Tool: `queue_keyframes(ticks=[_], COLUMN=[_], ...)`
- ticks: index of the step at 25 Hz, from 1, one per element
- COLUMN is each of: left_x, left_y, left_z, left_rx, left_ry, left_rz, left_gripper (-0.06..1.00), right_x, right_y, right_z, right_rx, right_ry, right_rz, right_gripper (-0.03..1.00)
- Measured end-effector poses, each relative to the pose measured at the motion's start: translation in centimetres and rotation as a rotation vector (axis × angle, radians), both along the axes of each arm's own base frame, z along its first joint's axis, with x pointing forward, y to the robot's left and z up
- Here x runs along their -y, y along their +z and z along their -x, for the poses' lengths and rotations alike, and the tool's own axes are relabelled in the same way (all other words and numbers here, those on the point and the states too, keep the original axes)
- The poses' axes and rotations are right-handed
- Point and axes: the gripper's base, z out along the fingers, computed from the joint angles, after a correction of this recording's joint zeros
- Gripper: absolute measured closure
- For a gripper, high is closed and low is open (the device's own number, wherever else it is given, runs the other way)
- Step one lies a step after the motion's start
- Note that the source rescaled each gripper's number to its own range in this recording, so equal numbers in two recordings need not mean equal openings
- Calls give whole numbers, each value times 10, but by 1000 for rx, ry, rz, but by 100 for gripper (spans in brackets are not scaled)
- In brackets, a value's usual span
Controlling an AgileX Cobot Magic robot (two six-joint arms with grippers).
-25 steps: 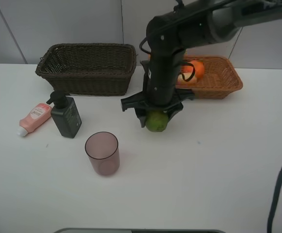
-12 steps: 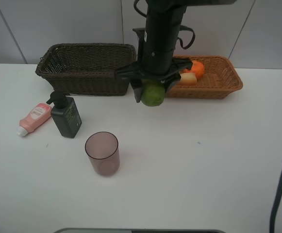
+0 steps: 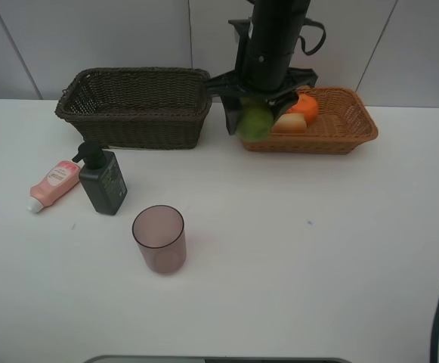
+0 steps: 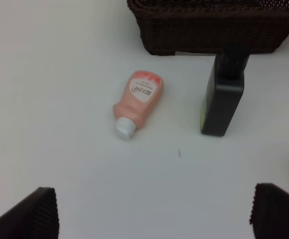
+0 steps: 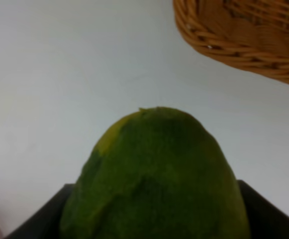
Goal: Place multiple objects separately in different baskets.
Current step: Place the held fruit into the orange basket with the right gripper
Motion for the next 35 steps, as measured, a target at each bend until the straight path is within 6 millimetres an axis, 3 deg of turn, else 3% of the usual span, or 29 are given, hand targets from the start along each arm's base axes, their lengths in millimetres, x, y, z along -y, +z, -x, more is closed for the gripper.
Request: queue_keyframes(ticks=[9,20,28,35], left_x=[0,0,0,0], left_y=[0,0,0,0], left_z=[0,0,0,0], left_rx=[0,0,0,0], left_ry=[0,0,0,0], left_rz=[0,0,0,0], left_gripper=[-5,-5,-5,-5], right_x=[34,58,55,47], right_y=[0,-4,-26,-59], right_z=[-23,-51,-76,-92], right_rx=[23,127,275,330], right_ry=[-43,-119,-83,-63], right_rz=[-5,-96,-107,-138], right_gripper=[95,96,96,96])
